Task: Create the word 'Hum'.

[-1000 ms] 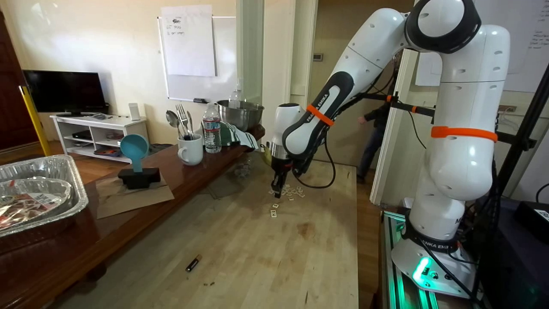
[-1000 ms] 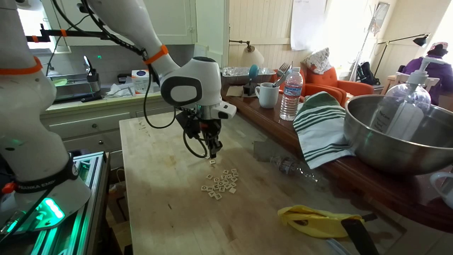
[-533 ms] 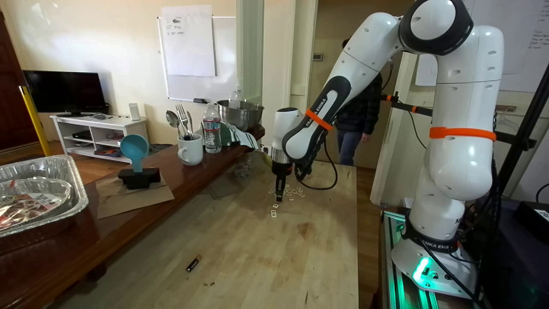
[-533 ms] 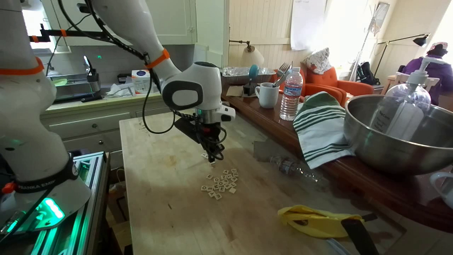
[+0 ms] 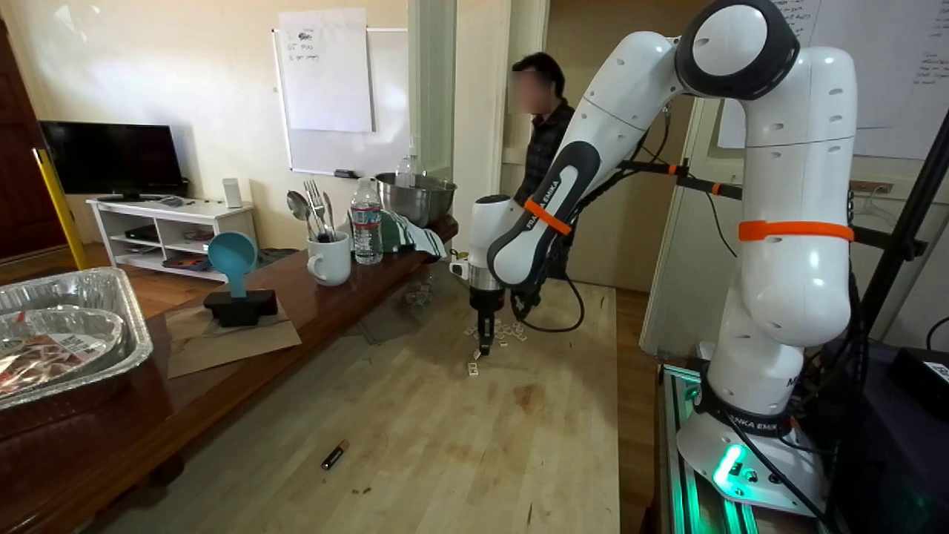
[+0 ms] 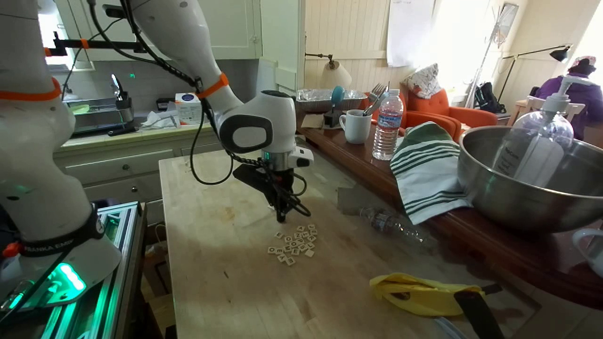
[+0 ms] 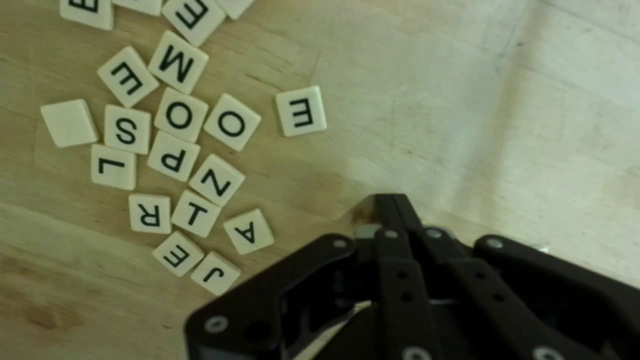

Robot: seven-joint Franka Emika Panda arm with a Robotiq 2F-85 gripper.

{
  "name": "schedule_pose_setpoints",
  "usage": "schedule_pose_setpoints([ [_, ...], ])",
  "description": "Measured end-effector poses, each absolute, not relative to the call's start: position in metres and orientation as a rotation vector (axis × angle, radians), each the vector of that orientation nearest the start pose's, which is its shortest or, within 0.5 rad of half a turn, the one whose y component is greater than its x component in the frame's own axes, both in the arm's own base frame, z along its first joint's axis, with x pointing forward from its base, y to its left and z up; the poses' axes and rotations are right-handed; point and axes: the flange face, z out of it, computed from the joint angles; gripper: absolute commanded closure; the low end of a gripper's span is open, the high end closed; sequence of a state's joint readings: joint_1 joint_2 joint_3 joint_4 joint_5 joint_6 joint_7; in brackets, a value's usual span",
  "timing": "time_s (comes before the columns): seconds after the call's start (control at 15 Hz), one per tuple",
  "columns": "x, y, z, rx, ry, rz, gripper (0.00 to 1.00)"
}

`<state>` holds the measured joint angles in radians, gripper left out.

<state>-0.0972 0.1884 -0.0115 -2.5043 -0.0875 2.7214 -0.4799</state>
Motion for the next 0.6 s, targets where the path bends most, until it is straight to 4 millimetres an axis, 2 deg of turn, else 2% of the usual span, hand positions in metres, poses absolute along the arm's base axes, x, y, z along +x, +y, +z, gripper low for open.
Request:
schedule_pose_setpoints([
  [0.6,0.4719,-0.0435,0.2124,-3.094,-0.754,-0.027,1.0],
])
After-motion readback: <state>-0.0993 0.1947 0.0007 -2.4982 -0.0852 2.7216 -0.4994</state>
